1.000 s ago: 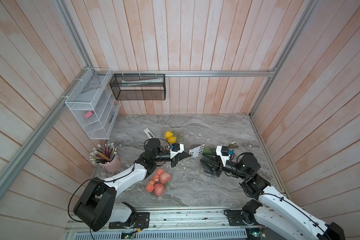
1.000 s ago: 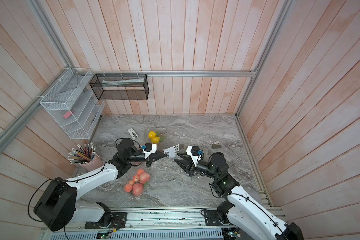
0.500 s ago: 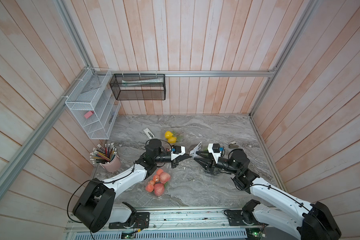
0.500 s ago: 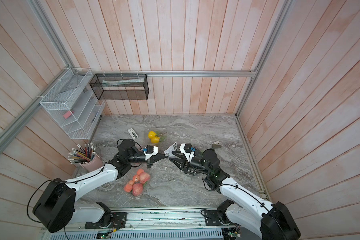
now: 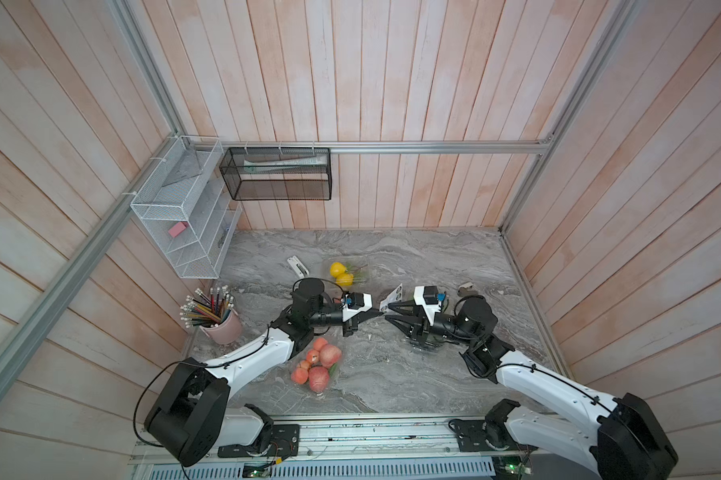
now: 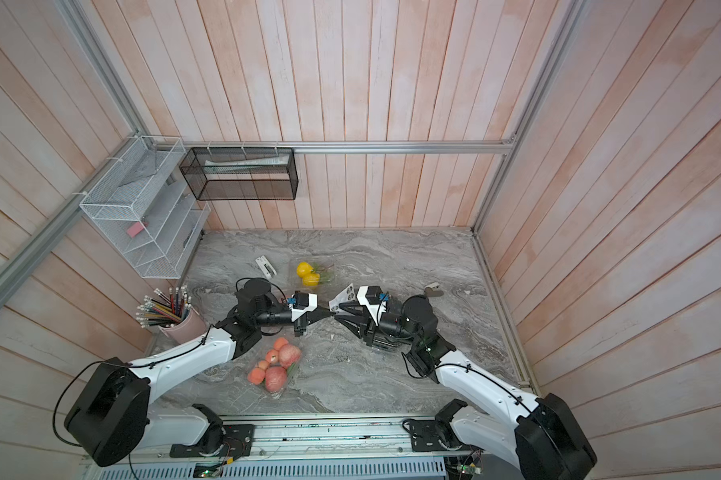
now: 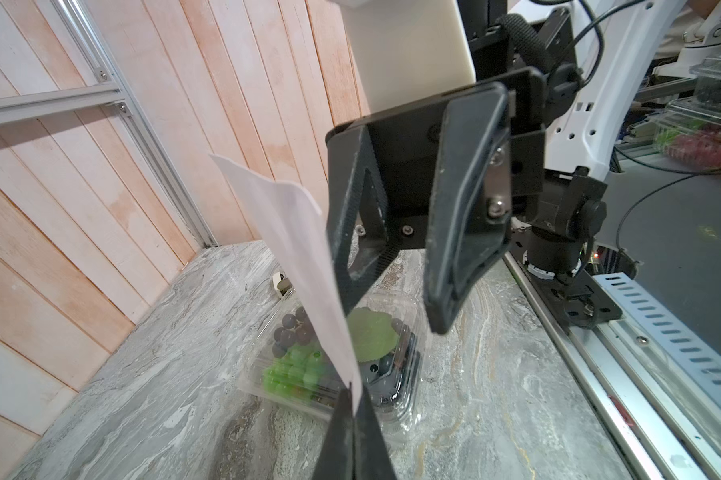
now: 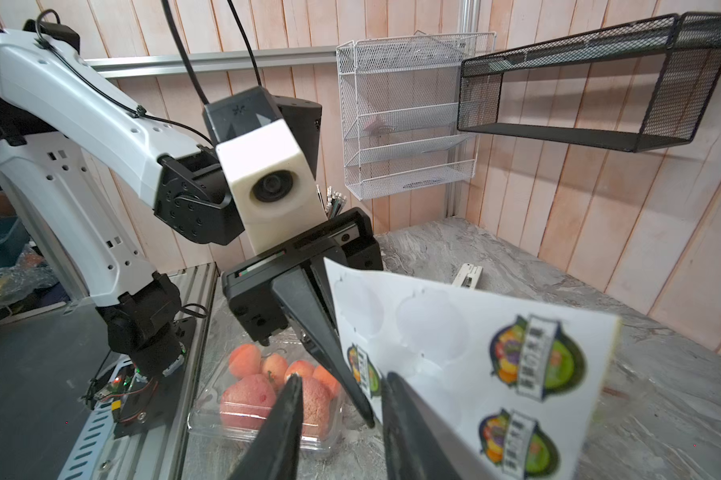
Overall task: Label fruit boxes
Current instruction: Tear off the label from the label sticker.
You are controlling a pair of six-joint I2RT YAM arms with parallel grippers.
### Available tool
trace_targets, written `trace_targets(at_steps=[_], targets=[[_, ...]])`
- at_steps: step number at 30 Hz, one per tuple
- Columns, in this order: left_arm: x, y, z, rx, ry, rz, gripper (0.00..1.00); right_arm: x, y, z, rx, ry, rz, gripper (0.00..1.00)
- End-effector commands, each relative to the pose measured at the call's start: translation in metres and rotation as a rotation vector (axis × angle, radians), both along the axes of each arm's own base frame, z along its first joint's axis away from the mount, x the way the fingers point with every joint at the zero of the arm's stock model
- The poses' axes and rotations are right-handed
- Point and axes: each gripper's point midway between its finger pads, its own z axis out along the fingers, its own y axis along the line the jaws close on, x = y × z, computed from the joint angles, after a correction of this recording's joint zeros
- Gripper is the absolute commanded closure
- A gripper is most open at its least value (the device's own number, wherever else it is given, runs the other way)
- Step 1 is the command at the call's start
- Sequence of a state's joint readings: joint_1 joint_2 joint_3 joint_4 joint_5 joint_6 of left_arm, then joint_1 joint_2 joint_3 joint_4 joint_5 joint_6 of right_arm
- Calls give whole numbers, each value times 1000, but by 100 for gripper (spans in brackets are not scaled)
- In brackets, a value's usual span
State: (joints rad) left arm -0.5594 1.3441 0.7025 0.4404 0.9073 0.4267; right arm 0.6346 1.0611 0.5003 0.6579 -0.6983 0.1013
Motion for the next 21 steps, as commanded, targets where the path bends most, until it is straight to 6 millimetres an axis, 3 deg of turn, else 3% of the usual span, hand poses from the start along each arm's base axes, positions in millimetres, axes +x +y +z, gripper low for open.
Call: trace_targets(at_steps=[1, 15, 21], targets=[[-2, 0, 6, -4, -21, 5, 100, -7, 5, 17, 35, -24, 50, 68], [8, -1, 10, -23, 8, 50, 100, -17, 3, 10, 25, 16, 75, 83], [8, -1, 10, -24, 7, 53, 100, -16, -1, 10, 21, 15, 47, 82]])
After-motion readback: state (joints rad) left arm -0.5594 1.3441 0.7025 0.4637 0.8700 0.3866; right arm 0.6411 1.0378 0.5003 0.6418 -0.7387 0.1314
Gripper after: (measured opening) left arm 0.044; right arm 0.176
